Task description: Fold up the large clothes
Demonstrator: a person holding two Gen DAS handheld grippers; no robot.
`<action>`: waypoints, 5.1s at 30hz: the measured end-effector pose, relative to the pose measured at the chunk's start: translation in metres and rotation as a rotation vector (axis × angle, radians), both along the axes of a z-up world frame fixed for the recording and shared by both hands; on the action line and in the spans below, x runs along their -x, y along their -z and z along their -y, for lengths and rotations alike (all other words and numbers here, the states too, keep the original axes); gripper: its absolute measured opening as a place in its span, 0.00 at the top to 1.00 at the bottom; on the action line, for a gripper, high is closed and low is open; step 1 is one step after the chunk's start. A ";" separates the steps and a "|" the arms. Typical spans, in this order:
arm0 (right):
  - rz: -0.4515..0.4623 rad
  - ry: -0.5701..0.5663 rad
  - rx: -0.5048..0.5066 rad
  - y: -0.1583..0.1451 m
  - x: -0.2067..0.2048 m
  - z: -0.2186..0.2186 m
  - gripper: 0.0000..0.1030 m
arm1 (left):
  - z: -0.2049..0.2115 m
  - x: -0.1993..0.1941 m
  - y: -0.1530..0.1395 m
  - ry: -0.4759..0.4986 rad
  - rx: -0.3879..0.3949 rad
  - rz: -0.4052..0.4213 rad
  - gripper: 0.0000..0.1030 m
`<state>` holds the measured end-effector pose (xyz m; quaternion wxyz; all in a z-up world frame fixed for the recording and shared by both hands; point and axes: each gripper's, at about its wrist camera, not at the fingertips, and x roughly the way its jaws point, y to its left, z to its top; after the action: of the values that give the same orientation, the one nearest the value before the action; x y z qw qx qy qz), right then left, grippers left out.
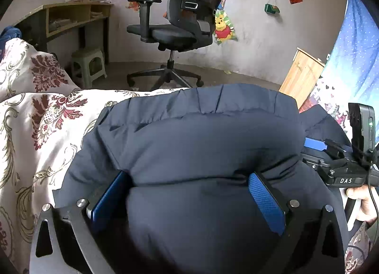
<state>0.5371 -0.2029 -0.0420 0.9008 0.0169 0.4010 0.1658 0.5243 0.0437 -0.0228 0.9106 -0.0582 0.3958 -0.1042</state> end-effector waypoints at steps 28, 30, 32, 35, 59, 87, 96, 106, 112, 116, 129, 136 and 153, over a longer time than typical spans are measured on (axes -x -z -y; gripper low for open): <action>0.148 0.094 -0.030 -0.024 0.066 0.034 0.15 | -0.004 0.041 -0.011 -0.040 -0.028 0.088 0.00; 0.155 0.121 -0.016 -0.033 0.074 0.043 0.15 | -0.001 0.051 -0.019 -0.050 -0.067 0.117 0.00; 0.158 0.136 0.009 -0.043 0.080 0.053 0.15 | 0.003 0.063 -0.026 -0.043 -0.089 0.151 0.00; 0.151 0.138 0.066 -0.058 0.085 0.067 0.15 | 0.002 0.081 -0.033 -0.034 -0.114 0.176 0.00; -0.103 0.301 -0.183 0.009 0.079 0.214 0.10 | -0.129 0.054 0.025 0.028 0.252 -0.223 0.00; -0.290 0.148 -0.400 0.042 0.071 0.155 0.59 | -0.074 0.066 0.014 0.113 0.209 -0.230 0.54; -0.232 0.200 -0.308 0.011 0.090 0.142 0.73 | -0.054 0.089 -0.019 0.118 0.027 -0.142 0.70; -0.090 0.219 -0.285 -0.055 0.102 0.140 0.83 | -0.052 0.098 -0.039 0.085 0.061 -0.083 0.81; 0.041 0.213 -0.212 -0.134 0.106 0.157 0.84 | -0.021 0.073 -0.047 0.106 0.154 -0.036 0.82; 0.109 0.265 -0.180 -0.162 0.109 0.180 0.84 | 0.019 0.052 -0.053 0.159 0.169 0.005 0.82; 0.016 0.524 -0.278 -0.067 0.102 0.282 0.83 | 0.078 0.007 -0.004 0.179 0.155 -0.046 0.80; 0.032 0.542 -0.248 -0.051 0.093 0.277 0.70 | 0.074 0.007 -0.002 0.139 0.143 -0.055 0.64; 0.077 0.642 0.008 -0.088 0.130 0.261 0.17 | 0.069 0.042 -0.032 -0.085 0.092 0.011 0.03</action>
<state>0.4066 -0.4641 0.0463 0.9216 0.1330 0.3414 -0.1279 0.4822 -0.0251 0.0095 0.9127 -0.1163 0.3827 -0.0838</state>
